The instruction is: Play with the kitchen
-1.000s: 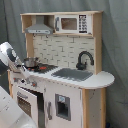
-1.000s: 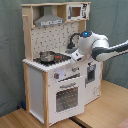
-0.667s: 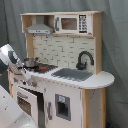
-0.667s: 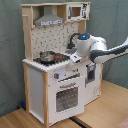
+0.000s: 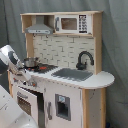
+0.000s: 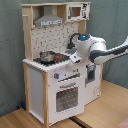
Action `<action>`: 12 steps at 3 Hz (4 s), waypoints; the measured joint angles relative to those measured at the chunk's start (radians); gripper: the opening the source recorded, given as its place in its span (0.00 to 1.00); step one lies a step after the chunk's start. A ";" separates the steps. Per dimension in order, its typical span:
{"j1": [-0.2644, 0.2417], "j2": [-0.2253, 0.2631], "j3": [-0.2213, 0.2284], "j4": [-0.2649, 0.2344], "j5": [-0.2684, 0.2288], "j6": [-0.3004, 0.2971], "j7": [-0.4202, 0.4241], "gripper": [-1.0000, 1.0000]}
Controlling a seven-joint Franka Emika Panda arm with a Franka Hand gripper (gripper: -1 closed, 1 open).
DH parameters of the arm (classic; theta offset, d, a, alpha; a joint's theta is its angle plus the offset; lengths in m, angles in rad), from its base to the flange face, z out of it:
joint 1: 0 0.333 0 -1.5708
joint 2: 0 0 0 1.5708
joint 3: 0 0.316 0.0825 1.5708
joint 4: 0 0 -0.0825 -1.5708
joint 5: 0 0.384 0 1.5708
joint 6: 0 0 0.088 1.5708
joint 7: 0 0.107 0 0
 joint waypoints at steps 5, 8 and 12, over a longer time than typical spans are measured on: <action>-0.158 -0.012 0.147 -0.144 0.000 0.327 0.050 0.00; -0.083 0.003 0.209 -0.181 0.138 0.388 0.227 0.00; 0.006 0.003 0.239 -0.186 0.361 0.390 0.518 0.00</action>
